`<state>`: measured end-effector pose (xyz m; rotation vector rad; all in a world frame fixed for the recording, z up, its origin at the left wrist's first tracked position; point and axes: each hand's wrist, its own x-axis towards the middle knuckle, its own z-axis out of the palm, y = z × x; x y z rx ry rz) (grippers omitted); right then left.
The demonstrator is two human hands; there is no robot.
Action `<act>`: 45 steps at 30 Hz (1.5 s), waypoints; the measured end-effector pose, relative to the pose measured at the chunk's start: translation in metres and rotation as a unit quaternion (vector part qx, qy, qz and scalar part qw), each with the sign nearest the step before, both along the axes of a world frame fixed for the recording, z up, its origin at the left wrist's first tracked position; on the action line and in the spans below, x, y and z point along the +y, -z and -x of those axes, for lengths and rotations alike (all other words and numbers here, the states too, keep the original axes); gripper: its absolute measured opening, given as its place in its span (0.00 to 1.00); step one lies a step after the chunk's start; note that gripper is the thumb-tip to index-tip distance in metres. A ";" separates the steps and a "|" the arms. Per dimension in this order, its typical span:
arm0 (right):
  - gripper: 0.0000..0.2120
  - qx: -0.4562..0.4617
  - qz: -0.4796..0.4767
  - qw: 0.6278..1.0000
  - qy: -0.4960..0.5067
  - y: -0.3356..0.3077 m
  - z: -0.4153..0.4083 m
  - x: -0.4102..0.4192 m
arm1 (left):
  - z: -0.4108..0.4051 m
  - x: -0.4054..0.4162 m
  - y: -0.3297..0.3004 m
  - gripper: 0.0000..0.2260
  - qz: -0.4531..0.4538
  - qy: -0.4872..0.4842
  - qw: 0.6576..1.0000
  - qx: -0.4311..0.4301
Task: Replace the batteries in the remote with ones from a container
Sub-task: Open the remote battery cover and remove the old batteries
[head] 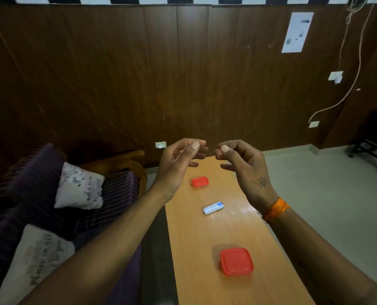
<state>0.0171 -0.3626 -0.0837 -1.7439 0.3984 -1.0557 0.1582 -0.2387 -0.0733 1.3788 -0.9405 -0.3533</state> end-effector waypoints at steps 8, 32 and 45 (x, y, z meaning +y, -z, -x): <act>0.10 0.036 -0.024 0.991 0.128 0.021 -0.050 -0.042 | -0.080 -0.081 0.036 0.14 -0.022 0.125 0.992 0.002; 0.12 0.030 -0.105 0.952 0.286 0.070 -0.089 -0.082 | -0.129 -0.178 0.068 0.17 -0.086 0.296 0.951 0.014; 0.12 0.019 -0.139 0.908 0.396 0.097 -0.141 -0.152 | -0.189 -0.298 0.093 0.19 -0.094 0.415 0.905 0.009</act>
